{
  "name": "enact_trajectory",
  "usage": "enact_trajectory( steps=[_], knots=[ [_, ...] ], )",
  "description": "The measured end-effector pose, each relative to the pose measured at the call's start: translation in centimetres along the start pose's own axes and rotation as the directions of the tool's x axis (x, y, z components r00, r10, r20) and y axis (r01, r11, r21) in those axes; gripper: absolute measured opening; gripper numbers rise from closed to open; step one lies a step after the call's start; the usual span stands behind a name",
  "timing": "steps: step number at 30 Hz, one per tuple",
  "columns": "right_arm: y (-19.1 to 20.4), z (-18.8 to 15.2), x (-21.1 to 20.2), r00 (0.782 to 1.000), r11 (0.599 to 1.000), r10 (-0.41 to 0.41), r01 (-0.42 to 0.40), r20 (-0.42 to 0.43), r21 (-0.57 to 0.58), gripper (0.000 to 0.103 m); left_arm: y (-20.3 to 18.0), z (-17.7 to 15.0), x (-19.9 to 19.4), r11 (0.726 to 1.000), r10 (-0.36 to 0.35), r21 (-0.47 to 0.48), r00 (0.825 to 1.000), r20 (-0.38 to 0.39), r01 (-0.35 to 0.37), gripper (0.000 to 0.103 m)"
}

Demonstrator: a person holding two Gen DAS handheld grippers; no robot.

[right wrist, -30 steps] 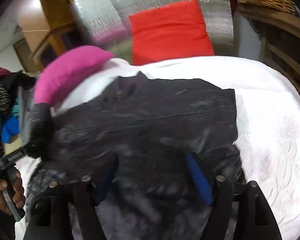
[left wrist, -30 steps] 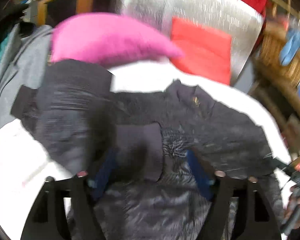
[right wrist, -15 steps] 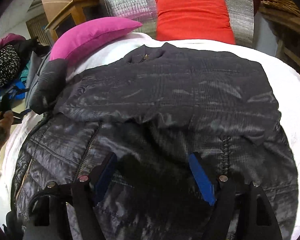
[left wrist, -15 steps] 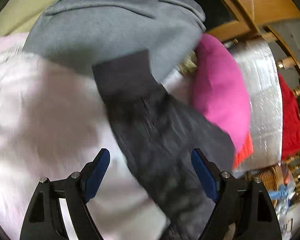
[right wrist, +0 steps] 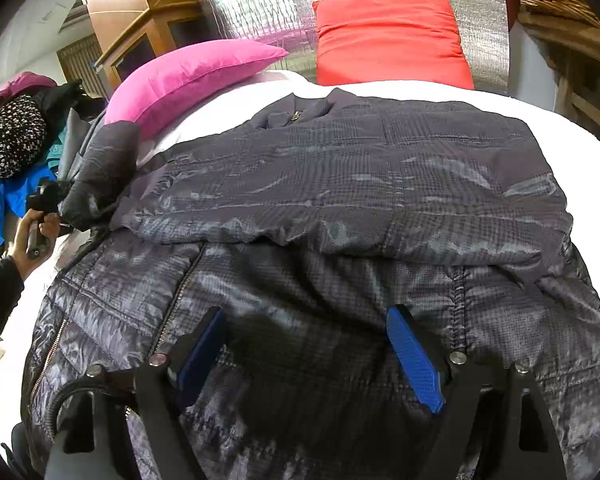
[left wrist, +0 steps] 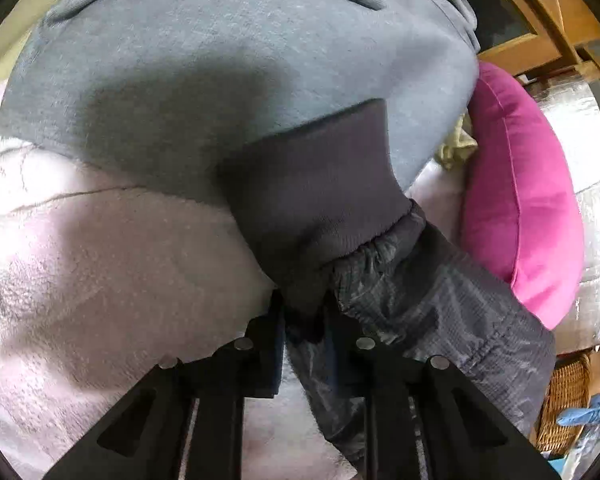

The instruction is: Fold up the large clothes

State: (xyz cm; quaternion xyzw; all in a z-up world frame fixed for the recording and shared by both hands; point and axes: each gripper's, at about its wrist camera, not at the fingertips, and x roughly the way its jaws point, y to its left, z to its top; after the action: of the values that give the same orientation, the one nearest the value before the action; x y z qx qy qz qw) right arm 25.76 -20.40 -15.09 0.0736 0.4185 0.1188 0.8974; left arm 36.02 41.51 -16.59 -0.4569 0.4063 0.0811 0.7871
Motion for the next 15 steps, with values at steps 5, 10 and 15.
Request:
enact_trajectory(
  steps=[5, 10, 15],
  knots=[
    [0.0, 0.0, 0.0, 1.0, 1.0, 0.005, -0.005, 0.002, 0.004, 0.085, -3.9, -1.4, -4.8, 0.99, 0.056, 0.12, 0.992, 0.111, -0.069, 0.013],
    [-0.2, 0.1, 0.0, 1.0, 1.0, 0.021, -0.021, 0.006, 0.019, 0.085, -11.7, -4.8, -14.1, 0.927, 0.011, 0.353, 0.949, 0.314, -0.128, 0.013],
    [-0.7, 0.0, -0.2, 0.999, 0.998, 0.048, -0.048, 0.015, 0.039, 0.085, -21.2, -10.8, -22.2, 0.815, -0.153, 0.568, 0.903, 0.402, -0.115, 0.013]
  ],
)
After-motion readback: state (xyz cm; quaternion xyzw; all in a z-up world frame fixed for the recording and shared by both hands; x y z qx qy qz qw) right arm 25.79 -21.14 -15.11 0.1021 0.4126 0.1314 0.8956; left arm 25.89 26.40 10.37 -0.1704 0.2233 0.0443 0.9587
